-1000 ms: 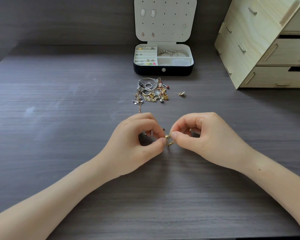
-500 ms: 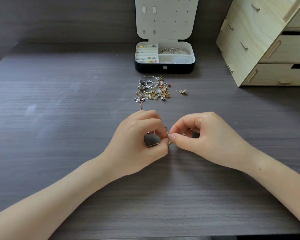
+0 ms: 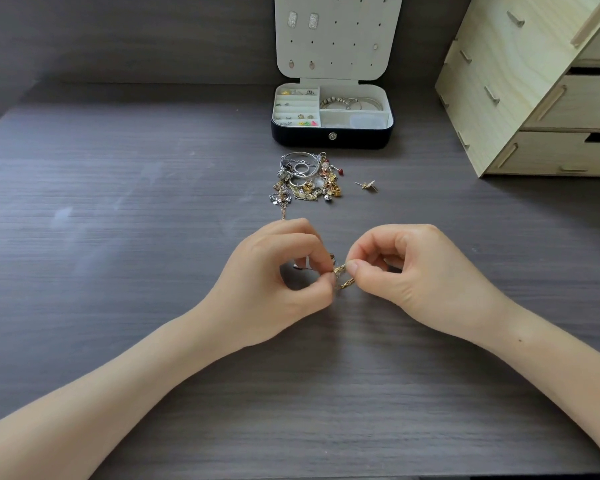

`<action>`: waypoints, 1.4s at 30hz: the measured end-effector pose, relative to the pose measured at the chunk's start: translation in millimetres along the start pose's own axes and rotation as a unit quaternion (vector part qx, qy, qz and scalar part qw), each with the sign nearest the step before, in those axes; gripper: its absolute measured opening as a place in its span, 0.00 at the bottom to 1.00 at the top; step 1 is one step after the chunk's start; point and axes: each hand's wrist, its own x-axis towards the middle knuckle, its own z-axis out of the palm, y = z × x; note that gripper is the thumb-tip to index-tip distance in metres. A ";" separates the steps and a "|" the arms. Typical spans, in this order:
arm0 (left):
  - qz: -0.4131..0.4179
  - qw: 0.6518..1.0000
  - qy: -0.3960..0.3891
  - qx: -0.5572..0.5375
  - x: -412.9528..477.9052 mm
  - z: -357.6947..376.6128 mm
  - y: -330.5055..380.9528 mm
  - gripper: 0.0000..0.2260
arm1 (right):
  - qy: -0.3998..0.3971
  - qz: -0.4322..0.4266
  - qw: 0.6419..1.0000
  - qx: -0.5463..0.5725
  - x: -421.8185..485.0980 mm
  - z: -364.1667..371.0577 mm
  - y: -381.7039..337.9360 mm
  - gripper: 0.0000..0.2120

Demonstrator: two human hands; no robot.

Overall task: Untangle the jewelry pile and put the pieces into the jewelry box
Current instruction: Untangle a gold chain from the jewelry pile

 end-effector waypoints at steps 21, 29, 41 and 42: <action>0.051 0.997 0.007 0.056 0.9 -4.4 -2.1 0.07 | -0.053 0.042 0.994 0.088 -1.1 -2.0 -6.9 0.09; -0.045 0.994 -0.005 -0.103 1.6 -9.9 -1.0 0.06 | -0.038 0.043 0.996 0.073 -1.0 -3.6 -5.3 0.08; -0.167 0.951 0.002 -0.262 4.9 -3.9 4.5 0.06 | -0.032 0.064 0.994 0.080 0.1 -3.3 -4.7 0.08; -0.173 0.944 0.003 -0.282 5.6 -3.2 5.1 0.06 | -0.031 0.066 0.994 0.085 0.3 -3.4 -4.6 0.08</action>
